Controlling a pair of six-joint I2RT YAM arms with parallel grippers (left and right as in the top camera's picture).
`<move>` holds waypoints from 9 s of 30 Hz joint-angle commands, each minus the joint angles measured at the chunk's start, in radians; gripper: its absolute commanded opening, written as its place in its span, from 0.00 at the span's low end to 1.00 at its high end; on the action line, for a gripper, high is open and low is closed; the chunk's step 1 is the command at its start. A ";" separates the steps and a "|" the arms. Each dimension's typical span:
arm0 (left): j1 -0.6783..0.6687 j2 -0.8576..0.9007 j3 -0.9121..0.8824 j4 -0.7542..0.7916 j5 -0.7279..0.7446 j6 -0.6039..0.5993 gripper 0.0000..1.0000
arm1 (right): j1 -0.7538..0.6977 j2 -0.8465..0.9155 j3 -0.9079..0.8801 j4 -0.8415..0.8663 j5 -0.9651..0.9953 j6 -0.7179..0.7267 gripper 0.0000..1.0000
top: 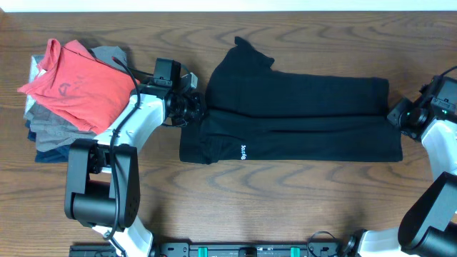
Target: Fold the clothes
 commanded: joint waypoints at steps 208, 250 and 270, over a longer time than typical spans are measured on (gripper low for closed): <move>-0.180 0.320 0.584 -0.081 0.069 0.042 0.06 | 0.001 0.351 -0.028 0.449 0.016 0.050 0.01; -0.269 0.146 0.535 -1.019 -0.036 0.256 0.06 | -0.038 -0.038 -0.029 -0.363 0.376 0.137 0.07; -0.286 0.146 0.290 -0.868 -0.105 0.206 0.50 | -0.098 -0.038 -0.029 -0.413 0.425 0.177 0.32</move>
